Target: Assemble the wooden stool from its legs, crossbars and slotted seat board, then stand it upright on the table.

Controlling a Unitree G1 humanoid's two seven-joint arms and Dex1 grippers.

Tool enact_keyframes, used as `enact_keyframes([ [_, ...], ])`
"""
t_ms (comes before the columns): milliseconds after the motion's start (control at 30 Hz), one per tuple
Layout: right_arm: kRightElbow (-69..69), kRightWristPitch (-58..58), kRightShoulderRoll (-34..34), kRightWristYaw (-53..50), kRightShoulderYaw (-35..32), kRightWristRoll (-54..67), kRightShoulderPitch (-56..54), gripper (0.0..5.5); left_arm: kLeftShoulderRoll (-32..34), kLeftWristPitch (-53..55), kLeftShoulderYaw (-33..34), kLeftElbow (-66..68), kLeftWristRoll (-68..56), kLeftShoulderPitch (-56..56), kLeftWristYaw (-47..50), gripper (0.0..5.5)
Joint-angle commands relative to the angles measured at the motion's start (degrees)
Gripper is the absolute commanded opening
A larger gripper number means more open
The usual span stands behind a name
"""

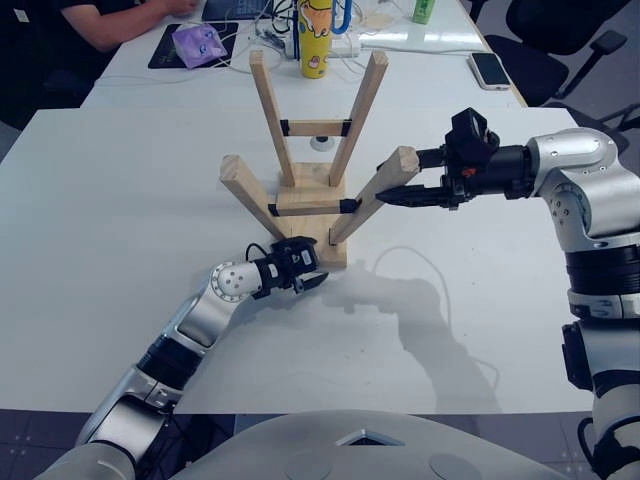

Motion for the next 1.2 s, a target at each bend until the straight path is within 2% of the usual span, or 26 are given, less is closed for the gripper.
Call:
enact_keyframes([
  [33, 1.01, 4.40, 2.89, -0.66, 7.29, -2.12, 5.40, 2.07, 0.49, 4.95, -2.57, 4.53, 1.42, 4.43, -1.72, 3.63],
  [300, 11.69, -0.54, 8.94, -6.87, 6.09, -5.17, 1.43, 2.07, -0.32, 4.20, -3.08, 6.35, 1.69, 3.19, -1.97, 3.63],
  [467, 5.08, 1.33, 7.02, -1.65, 8.67, -2.24, 7.32, 2.07, -0.37, 4.25, -2.96, 7.39, 1.78, 2.74, -2.00, 3.63],
  [567, 4.57, 0.26, 6.89, -1.70, 9.66, -3.02, 8.93, 2.07, -0.45, 4.78, -2.88, 7.93, 1.78, 2.65, -1.93, 3.63],
  [667, 5.53, -0.80, 8.87, -5.19, 7.89, -2.91, 8.74, 2.07, -0.90, 5.38, -3.10, 9.14, 2.16, 2.07, -1.71, 3.63],
  [700, 6.64, -0.96, 9.72, -6.64, 6.83, -2.74, 8.13, 2.44, -1.12, 5.67, -3.17, 9.51, 2.27, 1.84, -1.63, 3.63],
  [900, 11.35, -4.34, 11.23, -10.60, 2.80, -4.06, 5.49, 3.40, -3.58, 8.47, -2.98, 12.28, 2.58, 0.19, -0.28, 3.63],
  [1033, 10.60, -3.53, 8.94, -9.29, 2.28, -4.41, 7.68, 3.40, -5.67, 10.87, -1.34, 14.03, 1.79, -1.22, 1.50, 3.63],
  [1200, 14.22, -6.79, 6.36, -12.74, -1.86, -5.89, 11.22, 3.40, -7.61, 11.79, -0.14, 18.56, 2.12, -3.26, 3.56, 3.63],
])
